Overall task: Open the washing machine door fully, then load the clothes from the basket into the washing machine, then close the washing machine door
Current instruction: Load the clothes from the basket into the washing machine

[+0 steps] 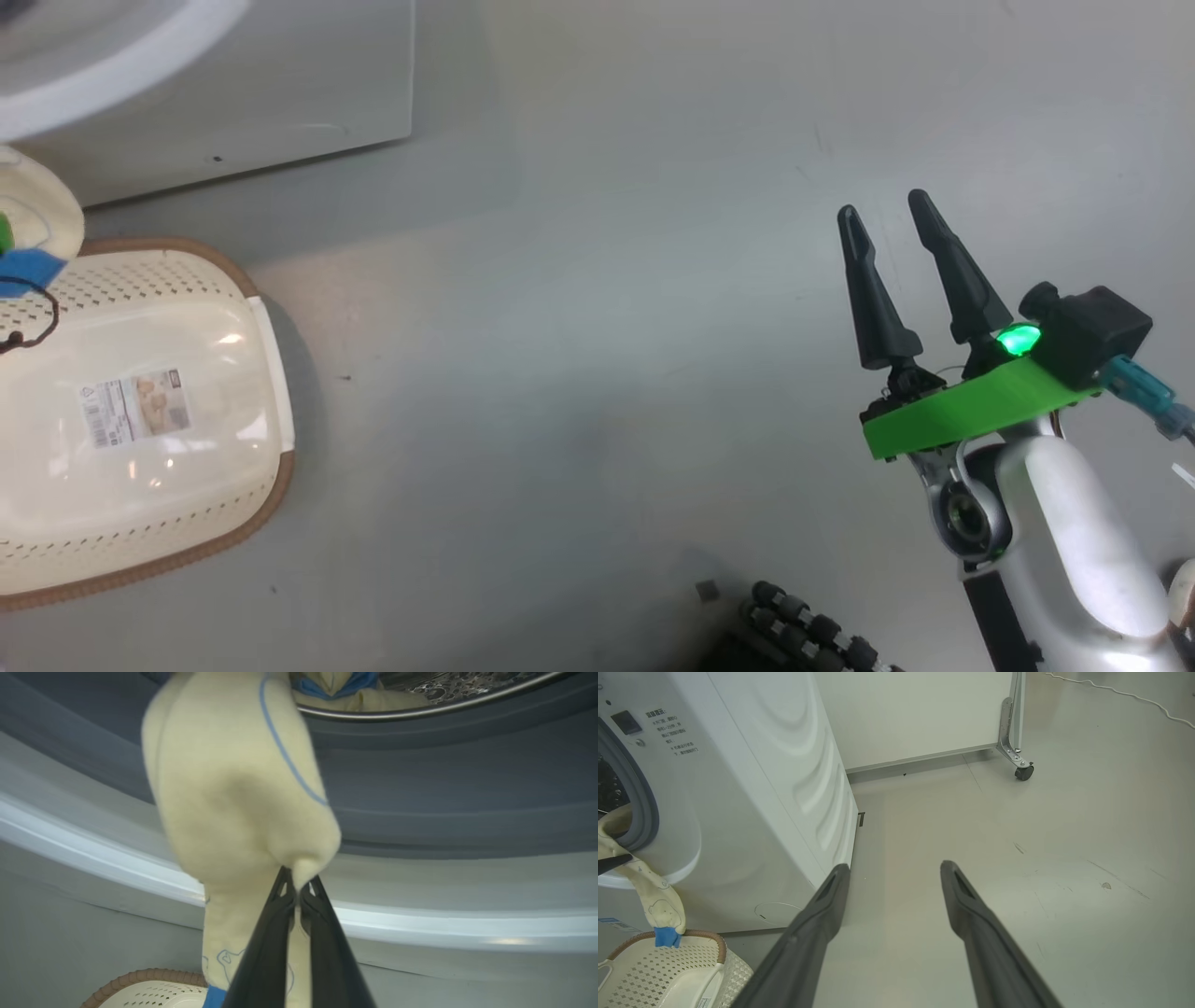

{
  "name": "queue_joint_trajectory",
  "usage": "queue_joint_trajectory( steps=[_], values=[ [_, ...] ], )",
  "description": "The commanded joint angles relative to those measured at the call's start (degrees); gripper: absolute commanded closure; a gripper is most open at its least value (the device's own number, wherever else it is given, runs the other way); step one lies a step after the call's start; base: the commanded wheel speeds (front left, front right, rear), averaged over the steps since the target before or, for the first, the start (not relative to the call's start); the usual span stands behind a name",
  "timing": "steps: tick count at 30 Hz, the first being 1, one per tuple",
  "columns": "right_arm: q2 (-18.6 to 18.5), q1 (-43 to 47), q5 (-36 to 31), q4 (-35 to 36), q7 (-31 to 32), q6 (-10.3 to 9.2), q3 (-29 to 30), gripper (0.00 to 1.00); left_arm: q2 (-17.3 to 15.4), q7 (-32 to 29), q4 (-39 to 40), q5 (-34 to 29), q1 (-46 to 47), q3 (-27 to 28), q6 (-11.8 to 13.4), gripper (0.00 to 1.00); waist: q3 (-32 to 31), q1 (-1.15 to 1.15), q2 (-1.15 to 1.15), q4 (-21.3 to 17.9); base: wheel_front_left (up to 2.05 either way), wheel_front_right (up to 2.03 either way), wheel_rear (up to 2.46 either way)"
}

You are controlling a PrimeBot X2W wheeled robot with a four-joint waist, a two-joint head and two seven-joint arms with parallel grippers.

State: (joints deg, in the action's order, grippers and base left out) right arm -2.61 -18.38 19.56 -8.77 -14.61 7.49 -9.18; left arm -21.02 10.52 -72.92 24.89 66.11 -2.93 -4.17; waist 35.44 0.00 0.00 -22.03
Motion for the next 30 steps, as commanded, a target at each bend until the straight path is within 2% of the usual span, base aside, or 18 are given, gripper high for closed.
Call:
queue_joint_trajectory(
  steps=[1,9,17,25,30],
  values=[
    [-0.27,0.12,-0.53,1.14,-0.39,0.0,-0.63,0.0,-2.95,1.57,1.13,0.03,-1.45,0.0,-0.59,1.0,-1.21,0.0,0.0,0.74,0.0,0.0,0.0],
    [-0.27,0.63,-0.68,0.89,-0.39,0.0,-0.44,0.0,-4.08,4.33,6.84,-1.81,-5.02,-1.72,-1.85,1.0,-3.5,0.0,0.0,1.77,0.0,0.0,0.0],
    [-0.27,0.4,0.91,1.27,-0.39,0.0,-1.08,0.0,-9.12,4.05,19.79,-3.14,-3.63,-1.65,-2.36,1.0,-1.08,0.0,0.0,2.29,0.0,0.0,0.0],
    [-0.27,-1.25,3.7,1.79,-0.39,0.0,-3.61,0.0,-14.73,-6.71,27.33,-2.54,6.79,-3.01,-2.93,1.0,3.9,0.0,0.0,1.08,0.0,0.0,0.0],
    [-0.27,-2.6,5.17,1.39,-0.39,0.0,-4.71,0.0,-17.61,-13.3,30.29,-3.97,16.07,-6.18,-3.15,1.0,7.06,0.0,0.0,0.08,0.0,0.0,0.0]
  ],
)
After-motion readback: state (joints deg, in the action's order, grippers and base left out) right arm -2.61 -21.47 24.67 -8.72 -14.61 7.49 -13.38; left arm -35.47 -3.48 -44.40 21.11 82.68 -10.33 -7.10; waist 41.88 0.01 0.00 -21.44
